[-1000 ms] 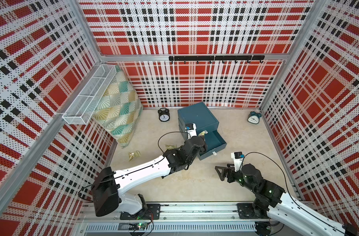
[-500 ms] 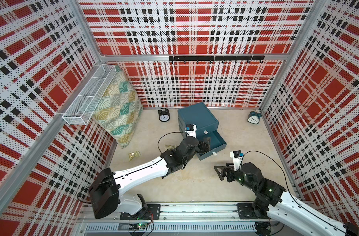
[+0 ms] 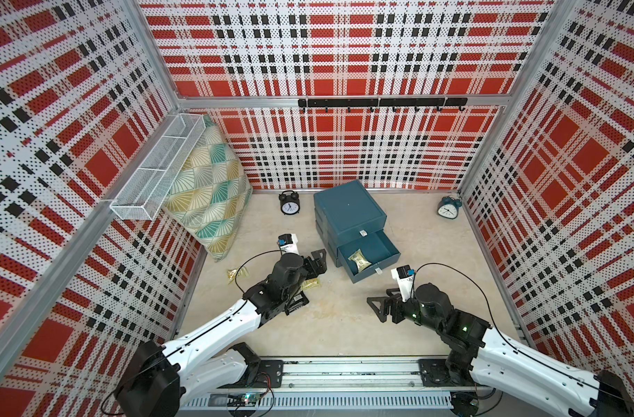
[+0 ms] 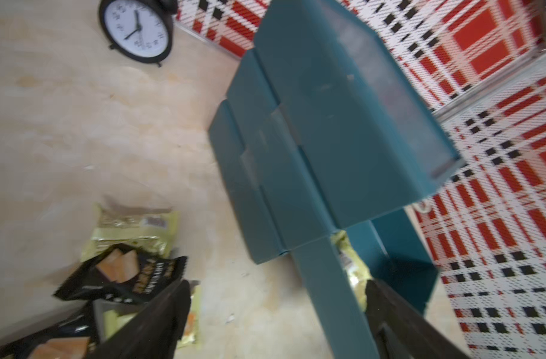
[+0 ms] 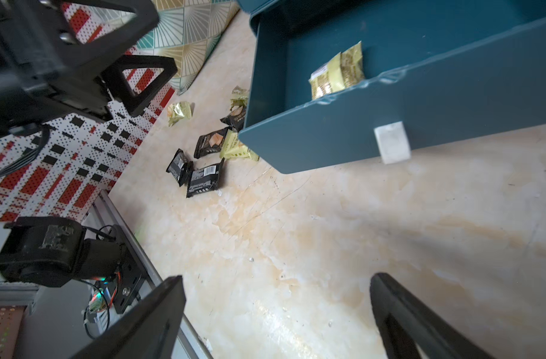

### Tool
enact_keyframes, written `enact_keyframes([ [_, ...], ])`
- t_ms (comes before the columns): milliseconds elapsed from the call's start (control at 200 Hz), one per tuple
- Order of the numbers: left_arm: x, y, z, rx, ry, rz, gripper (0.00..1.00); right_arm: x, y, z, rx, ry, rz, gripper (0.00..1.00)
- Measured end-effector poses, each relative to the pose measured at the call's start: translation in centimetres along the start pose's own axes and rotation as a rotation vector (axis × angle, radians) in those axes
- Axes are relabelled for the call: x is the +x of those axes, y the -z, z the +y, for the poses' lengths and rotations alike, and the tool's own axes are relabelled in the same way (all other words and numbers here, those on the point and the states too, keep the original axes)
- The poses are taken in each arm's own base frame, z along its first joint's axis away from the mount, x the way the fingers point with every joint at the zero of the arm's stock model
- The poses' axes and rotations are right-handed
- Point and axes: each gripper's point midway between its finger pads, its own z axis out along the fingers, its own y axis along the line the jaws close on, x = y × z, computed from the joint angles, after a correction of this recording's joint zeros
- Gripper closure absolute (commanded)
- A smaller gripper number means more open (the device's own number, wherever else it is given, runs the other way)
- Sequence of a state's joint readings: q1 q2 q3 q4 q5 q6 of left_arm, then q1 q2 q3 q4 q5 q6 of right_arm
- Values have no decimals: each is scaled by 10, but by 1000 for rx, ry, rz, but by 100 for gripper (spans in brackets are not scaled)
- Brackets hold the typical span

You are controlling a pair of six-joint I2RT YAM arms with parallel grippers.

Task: Place the cookies into the drawer by color
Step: Place the cookie in the drawer, then pick up the cookie at the center of the board.

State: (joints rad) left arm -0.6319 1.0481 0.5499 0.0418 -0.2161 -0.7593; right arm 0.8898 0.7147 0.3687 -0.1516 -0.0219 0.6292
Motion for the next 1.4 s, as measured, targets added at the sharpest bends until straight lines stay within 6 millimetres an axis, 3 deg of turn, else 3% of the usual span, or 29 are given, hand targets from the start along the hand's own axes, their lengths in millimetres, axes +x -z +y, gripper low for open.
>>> enact_keyframes([
  [120, 6, -11, 35, -58, 45, 42, 29, 0, -8, 15, -12, 43, 29, 0],
  [256, 12, -28, 62, -119, 87, 89, 30, -3, -17, 26, -17, 71, 36, 0],
  [411, 19, -47, 94, -213, 141, 140, 30, -3, -20, 25, -4, 78, 36, 0],
  [862, 3, -83, 114, -309, 208, 152, 33, -10, -15, 25, 2, 79, 3, 0],
  [1077, 8, -90, 129, -367, 205, 169, 31, -10, -13, 25, 3, 79, -3, 0],
  [1142, 12, -94, 133, -379, 204, 180, 35, -10, -13, 24, 5, 79, -1, 0],
  [1223, 18, -96, 138, -396, 199, 196, 51, -9, -14, 24, 6, 78, -1, 0],
  [1403, 19, -97, 140, -403, 195, 196, 72, -10, -12, 23, 7, 76, -8, 0],
])
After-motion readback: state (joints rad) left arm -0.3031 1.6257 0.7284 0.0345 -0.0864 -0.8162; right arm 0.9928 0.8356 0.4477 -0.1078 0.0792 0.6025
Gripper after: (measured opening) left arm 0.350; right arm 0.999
